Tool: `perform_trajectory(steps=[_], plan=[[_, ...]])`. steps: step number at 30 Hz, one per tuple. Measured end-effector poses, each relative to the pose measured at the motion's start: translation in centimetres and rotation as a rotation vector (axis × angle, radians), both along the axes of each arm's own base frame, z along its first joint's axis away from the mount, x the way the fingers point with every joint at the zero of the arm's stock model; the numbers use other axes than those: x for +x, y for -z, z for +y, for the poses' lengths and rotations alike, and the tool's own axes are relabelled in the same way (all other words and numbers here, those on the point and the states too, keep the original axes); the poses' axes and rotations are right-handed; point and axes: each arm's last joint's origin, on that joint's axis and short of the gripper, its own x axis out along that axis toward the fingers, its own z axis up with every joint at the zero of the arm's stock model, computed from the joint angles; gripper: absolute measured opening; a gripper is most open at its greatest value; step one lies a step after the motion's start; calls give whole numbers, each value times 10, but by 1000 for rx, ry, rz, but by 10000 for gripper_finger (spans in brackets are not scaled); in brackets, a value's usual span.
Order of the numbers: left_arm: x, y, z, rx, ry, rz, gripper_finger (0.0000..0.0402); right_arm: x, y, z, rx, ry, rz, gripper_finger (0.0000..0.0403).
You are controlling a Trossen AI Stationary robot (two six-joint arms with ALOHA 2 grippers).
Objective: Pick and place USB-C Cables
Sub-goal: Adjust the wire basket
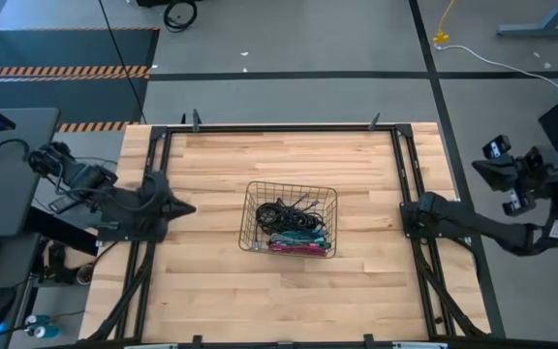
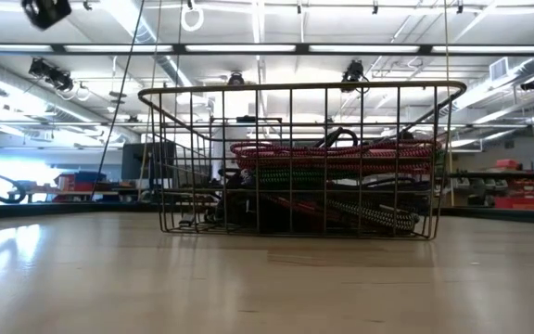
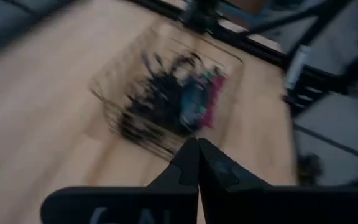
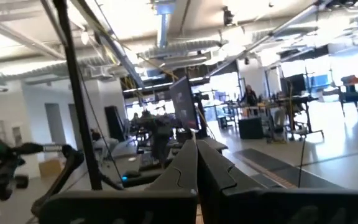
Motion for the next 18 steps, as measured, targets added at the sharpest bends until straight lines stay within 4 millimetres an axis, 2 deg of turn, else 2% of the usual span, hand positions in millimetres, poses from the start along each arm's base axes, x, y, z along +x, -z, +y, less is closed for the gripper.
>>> perform_trajectory(steps=[7, 12, 18], plan=[[-12, 43, 2, -123, 170, -107, 0, 14, 0, 2, -8, 5, -33, 0], [-14, 74, 3, -114, 206, -168, 0, 26, 2, 0, -34, -1, -41, 0], [-12, 99, 3, -55, 226, -229, 0, 42, 13, -6, -20, -23, 9, 0]])
